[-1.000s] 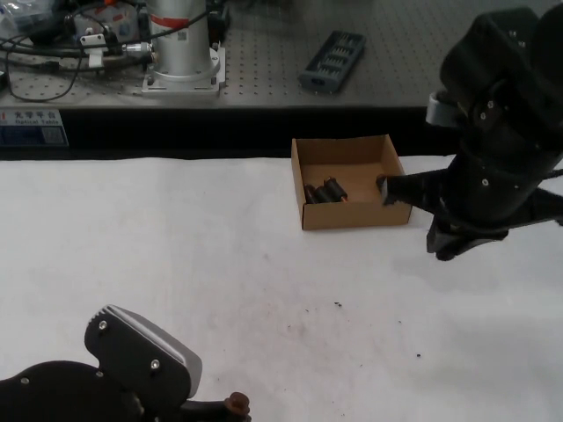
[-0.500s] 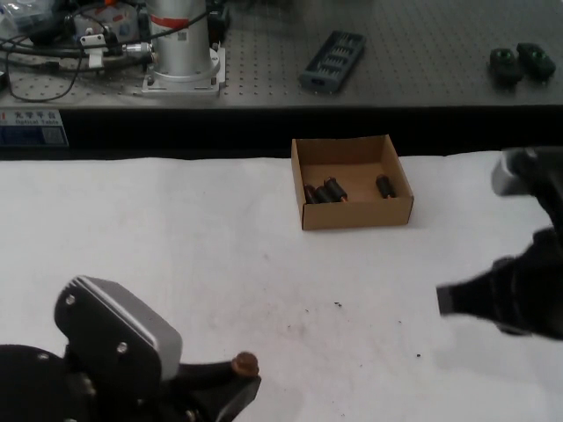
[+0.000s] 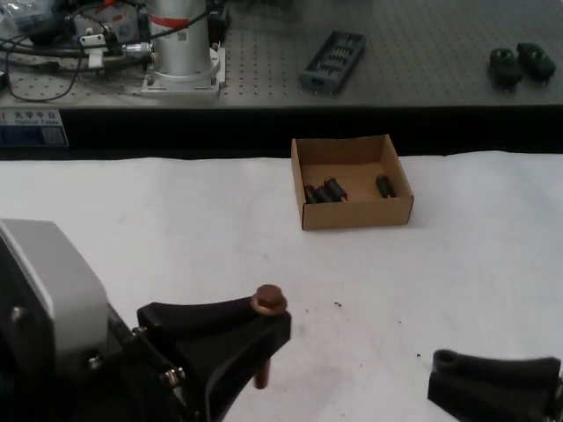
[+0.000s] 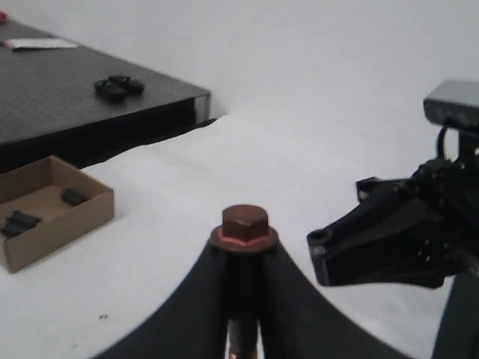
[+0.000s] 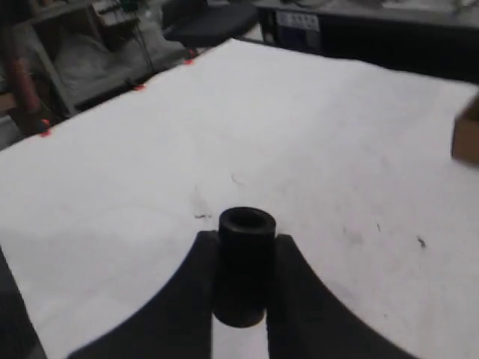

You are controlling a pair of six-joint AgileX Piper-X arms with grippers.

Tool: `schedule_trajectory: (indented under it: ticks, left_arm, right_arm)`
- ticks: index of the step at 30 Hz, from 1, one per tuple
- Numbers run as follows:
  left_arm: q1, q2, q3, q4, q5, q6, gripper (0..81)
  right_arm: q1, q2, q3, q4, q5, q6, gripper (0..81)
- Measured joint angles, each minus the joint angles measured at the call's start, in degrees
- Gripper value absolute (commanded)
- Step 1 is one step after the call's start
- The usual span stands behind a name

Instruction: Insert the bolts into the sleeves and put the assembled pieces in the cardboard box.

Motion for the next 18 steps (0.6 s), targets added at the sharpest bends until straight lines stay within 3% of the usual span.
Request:
schedule_trajectory:
  ticks: [2,5,11,18]
  left_arm:
    - [0.0,0.0,0.0,-2.1,2.7,0.0,0.6]
    - [0.0,0.0,0.0,-4.4,4.1,-0.9,0.6]
    - [0.0,0.1,0.1,-9.8,13.8,-1.7,0.6]
    - [0.0,3.6,1.4,-18.9,16.9,-2.1,0.6]
  right_arm:
    - [1.2,-2.2,4.1,-7.1,-1.1,-2.7,5.2]
    - [1.9,-2.5,5.2,-9.3,-3.8,-4.0,5.2]
    - [3.5,-2.5,5.3,-16.0,-10.9,-6.6,5.2]
    - [4.5,-2.5,5.3,-17.2,-12.8,-9.3,5.2]
